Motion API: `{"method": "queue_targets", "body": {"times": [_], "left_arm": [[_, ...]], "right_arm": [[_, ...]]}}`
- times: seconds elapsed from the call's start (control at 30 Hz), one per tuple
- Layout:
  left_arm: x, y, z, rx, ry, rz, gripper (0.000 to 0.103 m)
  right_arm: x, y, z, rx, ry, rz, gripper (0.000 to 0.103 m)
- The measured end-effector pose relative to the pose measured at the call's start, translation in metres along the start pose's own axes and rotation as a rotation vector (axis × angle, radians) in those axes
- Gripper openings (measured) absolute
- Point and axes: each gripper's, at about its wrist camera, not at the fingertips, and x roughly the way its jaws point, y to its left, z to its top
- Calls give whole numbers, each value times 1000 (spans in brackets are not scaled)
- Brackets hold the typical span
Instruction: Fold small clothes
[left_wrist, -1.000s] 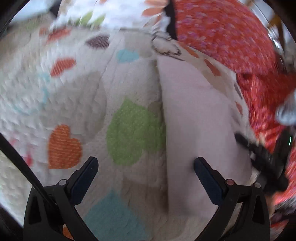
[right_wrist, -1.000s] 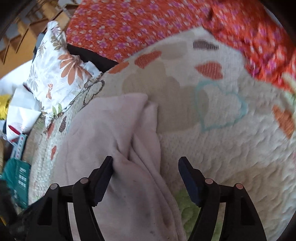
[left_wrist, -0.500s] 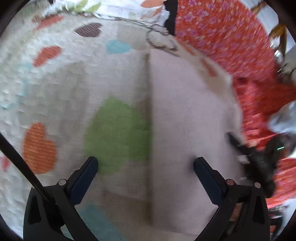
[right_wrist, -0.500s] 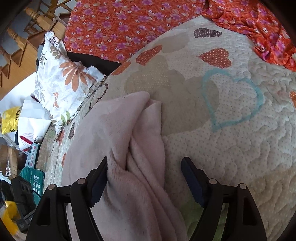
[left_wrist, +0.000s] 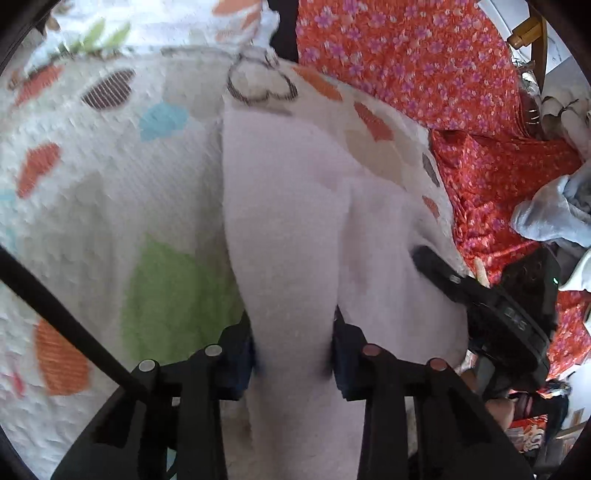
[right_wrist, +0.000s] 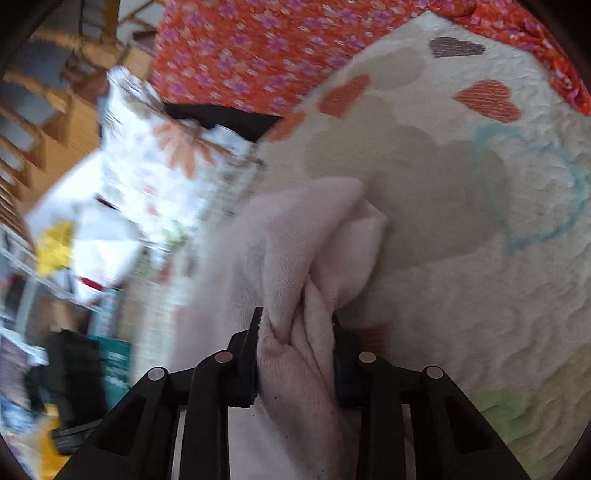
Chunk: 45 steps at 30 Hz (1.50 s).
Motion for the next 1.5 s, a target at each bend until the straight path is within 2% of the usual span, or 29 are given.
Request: {"method": "queue_targets", "body": {"times": [0.03, 0.1, 0.13, 0.17, 0.2, 0.23, 0.27, 0.37, 0.43, 0.5, 0.57, 0.63, 0.67, 0.7, 0.77, 0.83, 0.93, 1.1, 1.23, 1.27, 1.33, 1.37, 1.5], "left_arm": [[-6, 1, 1, 13, -8, 21, 34], [-8, 4, 1, 32, -6, 52, 38], [-4, 8, -1, 39, 5, 84, 44], [0, 11, -5, 43, 11, 113, 49], [6, 13, -9, 53, 9, 151, 58], [7, 15, -14, 65, -12, 172, 66], [5, 15, -18, 72, -37, 186, 68], [-6, 12, -31, 102, -82, 209, 69], [-14, 12, -38, 114, -98, 215, 69], [-21, 10, -45, 120, -118, 227, 69], [-25, 11, -53, 115, -129, 244, 69], [-27, 13, -59, 95, -122, 249, 69], [-29, 15, -62, 86, -114, 245, 69], [-31, 17, -66, 77, -109, 242, 69], [-36, 19, -73, 64, -109, 248, 70], [-41, 17, -80, 66, -108, 265, 70], [-53, 14, -93, 94, -129, 299, 70], [-78, 18, -113, 93, -179, 328, 73], [-97, 21, -130, 89, -228, 347, 75], [-103, 20, -134, 96, -256, 365, 76], [-116, 17, -143, 115, -312, 396, 85], [-125, 16, -148, 125, -345, 414, 86], [-153, 7, -166, 164, -471, 415, 91]], "right_arm": [[-2, 4, 0, -1, 1, 34, 31], [-1, 11, -3, -22, 15, 27, 31], [2, 11, -6, -36, 26, -9, 31], [8, 8, -8, -38, 43, -75, 32], [13, 4, -10, -35, 58, -141, 34], [16, -1, -11, -34, 65, -187, 37], [16, -3, -11, -29, 59, -203, 41], [-3, 15, -8, -109, -46, -268, 41], [-22, 40, -11, -225, -185, -365, 41], [-26, 52, -10, -268, -211, -336, 40], [-11, 55, -11, -262, -126, -182, 39], [17, 44, -9, -222, -3, -112, 38], [25, 35, -9, -201, 24, -143, 32], [30, 23, -7, -161, 28, -179, 16], [25, 5, 0, -67, 2, -161, 8], [13, 5, 1, -69, -38, -189, 9], [-4, 28, -13, -193, -104, -315, 11], [-19, 66, -51, -323, -111, -359, 15], [-16, 79, -85, -368, -61, -366, 15], [-13, 75, -97, -356, -33, -389, 15], [-10, 70, -115, -337, 9, -415, 15], [-9, 68, -123, -328, 26, -425, 15], [-26, 63, -151, -330, 39, -448, 17]]}}
